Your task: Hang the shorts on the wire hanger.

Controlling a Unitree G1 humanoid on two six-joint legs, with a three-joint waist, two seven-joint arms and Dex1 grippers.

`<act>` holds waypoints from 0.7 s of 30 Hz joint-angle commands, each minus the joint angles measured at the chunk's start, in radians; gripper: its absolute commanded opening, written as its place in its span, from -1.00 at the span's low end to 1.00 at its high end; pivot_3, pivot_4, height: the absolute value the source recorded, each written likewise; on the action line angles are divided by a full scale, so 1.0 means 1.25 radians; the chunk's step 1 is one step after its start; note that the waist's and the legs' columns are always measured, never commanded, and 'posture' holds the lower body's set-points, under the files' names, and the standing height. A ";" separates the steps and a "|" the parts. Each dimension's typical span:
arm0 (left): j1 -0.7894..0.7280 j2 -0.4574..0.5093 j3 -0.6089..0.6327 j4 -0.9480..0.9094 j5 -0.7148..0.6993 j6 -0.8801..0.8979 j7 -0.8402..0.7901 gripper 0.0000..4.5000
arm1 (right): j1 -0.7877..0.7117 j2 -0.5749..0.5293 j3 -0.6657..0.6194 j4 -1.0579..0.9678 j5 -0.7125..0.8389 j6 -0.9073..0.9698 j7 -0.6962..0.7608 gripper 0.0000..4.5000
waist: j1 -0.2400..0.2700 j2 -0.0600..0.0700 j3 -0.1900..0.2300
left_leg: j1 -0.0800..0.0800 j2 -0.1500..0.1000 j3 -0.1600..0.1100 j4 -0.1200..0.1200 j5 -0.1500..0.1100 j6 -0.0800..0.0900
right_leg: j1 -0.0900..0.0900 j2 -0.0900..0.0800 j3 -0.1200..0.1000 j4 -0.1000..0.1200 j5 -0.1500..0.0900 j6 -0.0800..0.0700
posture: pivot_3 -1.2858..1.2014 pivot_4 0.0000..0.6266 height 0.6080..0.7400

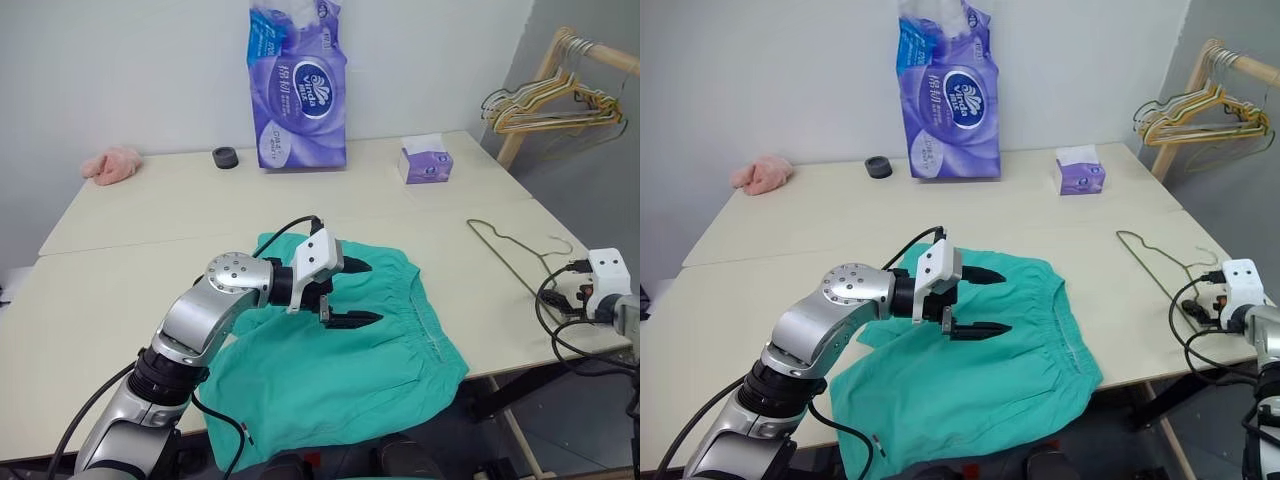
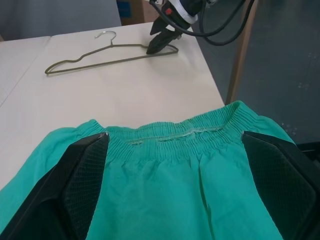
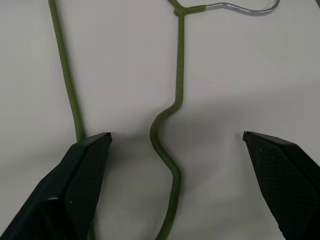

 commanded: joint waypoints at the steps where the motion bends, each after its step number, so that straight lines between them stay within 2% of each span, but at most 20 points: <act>1: -0.010 -0.006 0.000 -0.024 -0.006 -0.003 0.004 0.99 | 0.054 -0.022 -0.030 -0.048 0.018 0.034 0.022 1.00 | 0.002 0.000 0.000 | 0.000 0.000 0.000 0.000 0.000 0.000 | 0.000 0.000 0.000 0.000 0.000 0.000 | -0.08 -0.83 1.00; 5: -0.018 -0.012 -0.004 -0.014 -0.007 -0.007 -0.003 0.99 | 0.084 -0.014 -0.051 -0.076 0.047 0.090 0.032 1.00 | -0.001 0.000 0.000 | 0.000 0.000 0.000 0.000 0.000 0.000 | 0.001 0.000 0.000 -0.001 0.000 0.000 | -0.09 -0.82 1.00; 7: -0.020 -0.014 -0.005 -0.012 -0.005 -0.008 -0.006 1.00 | 0.087 -0.009 -0.054 -0.082 0.054 0.110 0.035 0.83 | -0.002 0.000 0.000 | 0.001 0.000 0.000 0.000 0.000 0.000 | 0.001 0.000 0.000 0.000 0.000 0.000 | -0.09 -0.82 1.00; 13: -0.023 -0.015 -0.006 0.001 0.001 -0.015 -0.012 1.00 | 0.069 0.002 -0.026 -0.049 0.053 0.144 0.040 -0.03 | -0.002 -0.002 0.000 | 0.001 0.000 0.000 0.000 0.000 0.000 | 0.002 0.000 0.000 -0.001 0.000 0.000 | -0.09 -0.82 1.00; 19: -0.011 -0.020 0.002 -0.002 0.003 -0.015 0.006 1.00 | 0.068 0.017 -0.028 -0.041 0.029 0.117 -0.022 -0.97 | -0.002 -0.006 -0.002 | 0.001 0.000 -0.001 0.001 0.000 0.000 | 0.002 0.000 0.000 -0.002 0.000 0.001 | -0.08 -0.83 1.00; 21: -0.007 -0.022 0.008 -0.001 0.002 -0.010 0.018 1.00 | 0.072 0.017 -0.032 -0.044 0.022 0.102 -0.039 -0.99 | -0.002 -0.006 -0.002 | 0.001 0.000 -0.001 0.001 0.000 0.000 | 0.003 0.000 0.000 -0.003 0.001 0.002 | -0.08 -0.84 1.00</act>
